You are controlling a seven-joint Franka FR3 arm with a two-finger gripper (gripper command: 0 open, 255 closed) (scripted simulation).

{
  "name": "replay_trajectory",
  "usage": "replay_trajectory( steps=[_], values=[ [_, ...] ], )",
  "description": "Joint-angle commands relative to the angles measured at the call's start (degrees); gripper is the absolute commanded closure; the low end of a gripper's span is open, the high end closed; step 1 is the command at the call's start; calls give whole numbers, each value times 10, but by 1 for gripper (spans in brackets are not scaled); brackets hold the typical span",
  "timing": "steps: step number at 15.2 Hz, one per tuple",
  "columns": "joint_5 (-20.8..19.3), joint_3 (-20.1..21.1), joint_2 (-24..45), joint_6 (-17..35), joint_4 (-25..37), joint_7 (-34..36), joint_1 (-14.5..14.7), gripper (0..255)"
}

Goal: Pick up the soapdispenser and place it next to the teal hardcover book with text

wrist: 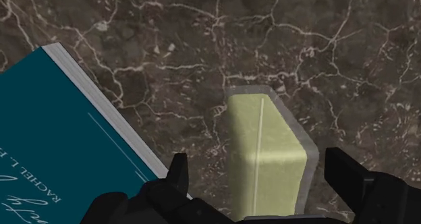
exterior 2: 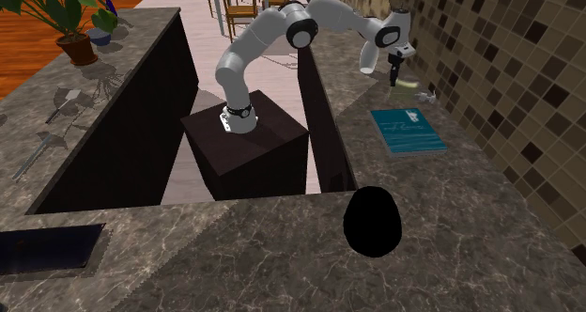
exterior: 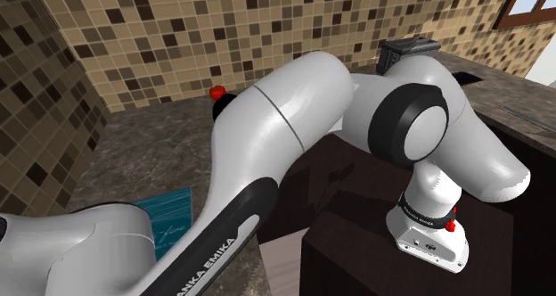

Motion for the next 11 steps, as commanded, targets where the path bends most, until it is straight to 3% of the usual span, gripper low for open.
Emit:
replay_trajectory(
  steps=[1,4,11],
  values=[
    [2,3,-16,-5,-11,0,-3,0],
    [10,9,-48,-36,-13,-3,-7,0],
    [10,9,-48,-36,-13,-3,-7,0]
  ],
)
